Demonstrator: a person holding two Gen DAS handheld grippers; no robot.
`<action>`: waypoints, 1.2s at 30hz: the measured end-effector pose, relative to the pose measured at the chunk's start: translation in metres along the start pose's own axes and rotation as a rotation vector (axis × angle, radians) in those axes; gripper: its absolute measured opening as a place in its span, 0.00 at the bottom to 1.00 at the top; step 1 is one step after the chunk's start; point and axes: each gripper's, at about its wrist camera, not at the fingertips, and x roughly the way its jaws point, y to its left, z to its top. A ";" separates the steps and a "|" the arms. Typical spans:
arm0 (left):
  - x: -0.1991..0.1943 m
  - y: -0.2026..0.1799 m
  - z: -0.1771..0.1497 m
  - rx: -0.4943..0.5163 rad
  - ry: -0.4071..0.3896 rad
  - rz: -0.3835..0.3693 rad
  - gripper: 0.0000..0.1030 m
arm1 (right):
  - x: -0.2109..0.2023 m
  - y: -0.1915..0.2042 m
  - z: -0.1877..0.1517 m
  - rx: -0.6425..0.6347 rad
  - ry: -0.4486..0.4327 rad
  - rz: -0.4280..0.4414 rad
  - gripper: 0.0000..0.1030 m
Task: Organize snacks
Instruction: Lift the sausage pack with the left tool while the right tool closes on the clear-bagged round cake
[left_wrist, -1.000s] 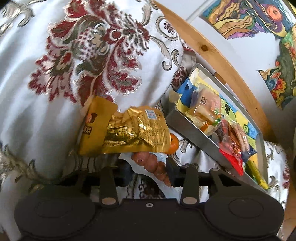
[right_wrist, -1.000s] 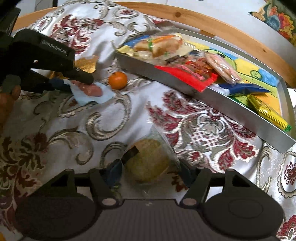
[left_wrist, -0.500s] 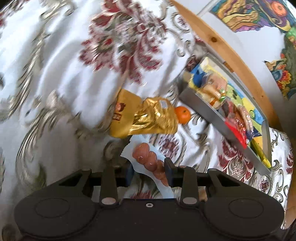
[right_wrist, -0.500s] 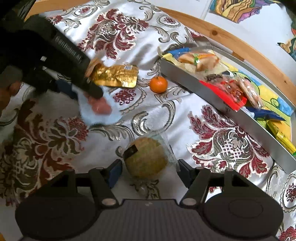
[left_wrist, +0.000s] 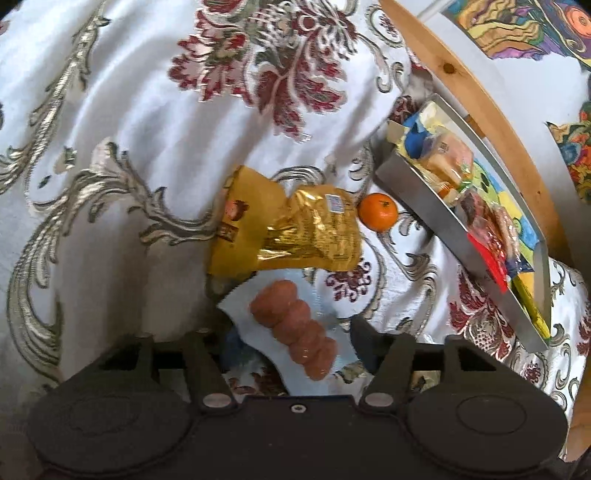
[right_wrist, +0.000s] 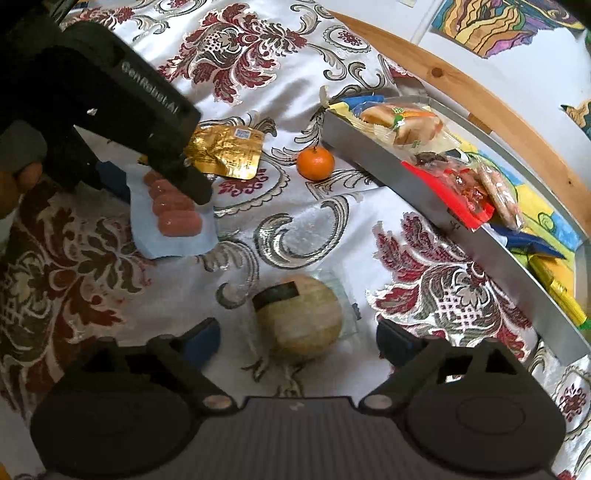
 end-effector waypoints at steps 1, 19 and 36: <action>0.001 -0.002 0.000 0.009 -0.001 -0.003 0.69 | 0.001 0.000 0.000 -0.007 -0.001 -0.008 0.96; 0.000 -0.003 -0.003 0.030 -0.023 0.055 0.46 | 0.004 -0.004 -0.002 -0.007 -0.020 0.026 0.66; -0.003 -0.014 -0.004 0.081 -0.024 -0.024 0.23 | -0.001 0.003 0.000 -0.128 -0.051 -0.114 0.64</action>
